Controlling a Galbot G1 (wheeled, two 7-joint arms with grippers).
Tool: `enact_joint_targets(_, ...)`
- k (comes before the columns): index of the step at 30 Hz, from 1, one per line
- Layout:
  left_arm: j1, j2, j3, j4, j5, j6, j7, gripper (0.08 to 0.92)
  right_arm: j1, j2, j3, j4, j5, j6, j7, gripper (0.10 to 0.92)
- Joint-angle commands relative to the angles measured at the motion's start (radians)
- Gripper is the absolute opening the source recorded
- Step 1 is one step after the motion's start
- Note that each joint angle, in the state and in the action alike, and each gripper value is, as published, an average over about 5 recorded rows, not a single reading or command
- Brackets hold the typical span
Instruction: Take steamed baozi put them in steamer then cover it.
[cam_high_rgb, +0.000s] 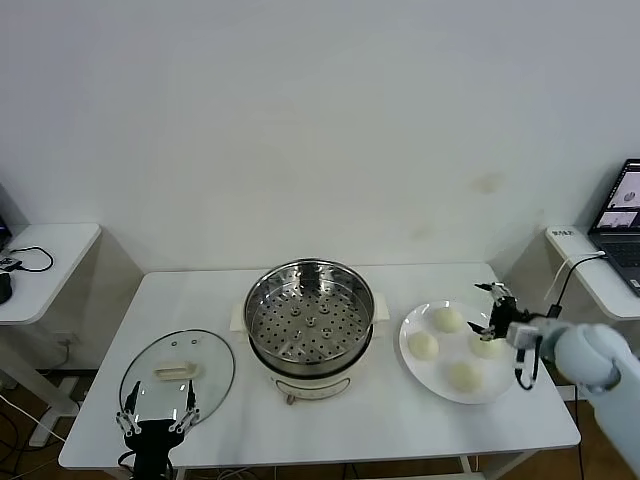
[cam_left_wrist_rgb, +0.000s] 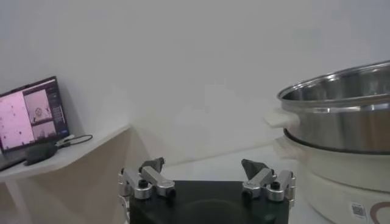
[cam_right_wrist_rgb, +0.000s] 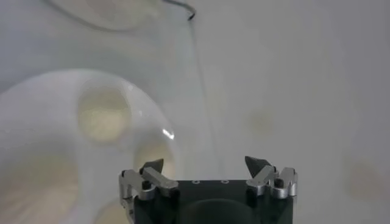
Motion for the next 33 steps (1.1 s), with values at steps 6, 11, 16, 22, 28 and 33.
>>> enact_joint_targets(6,-0.002,-0.001,-0.012,-0.001,0.009,0.003,0.004,0.823,0.542,0.16,-0.547,-0.389,0.023,0.043,-0.26,0.823)
enact_joint_targets(11,0.001,0.004,-0.027,-0.003,0.005,0.008,0.006,0.823,0.568,0.249,-0.586,-0.507,-0.009,0.055,-0.273,0.823)
enact_joint_targets(16,0.005,0.005,-0.058,-0.008,-0.006,0.008,0.007,0.823,0.572,0.299,-0.595,-0.561,-0.041,0.056,-0.281,0.823)
enact_joint_targets(22,0.011,0.007,-0.085,-0.014,-0.014,0.01,0.008,0.823,0.567,0.328,-0.595,-0.599,-0.066,0.054,-0.275,0.823)
enact_joint_targets(28,0.016,0.003,-0.094,-0.021,-0.017,0.01,0.01,0.823,0.557,0.335,-0.593,-0.616,-0.081,0.051,-0.266,0.818)
enact_joint_targets(33,0.016,0.001,-0.094,-0.022,-0.015,0.01,0.009,0.823,0.543,0.342,-0.585,-0.623,-0.079,0.051,-0.253,0.795)
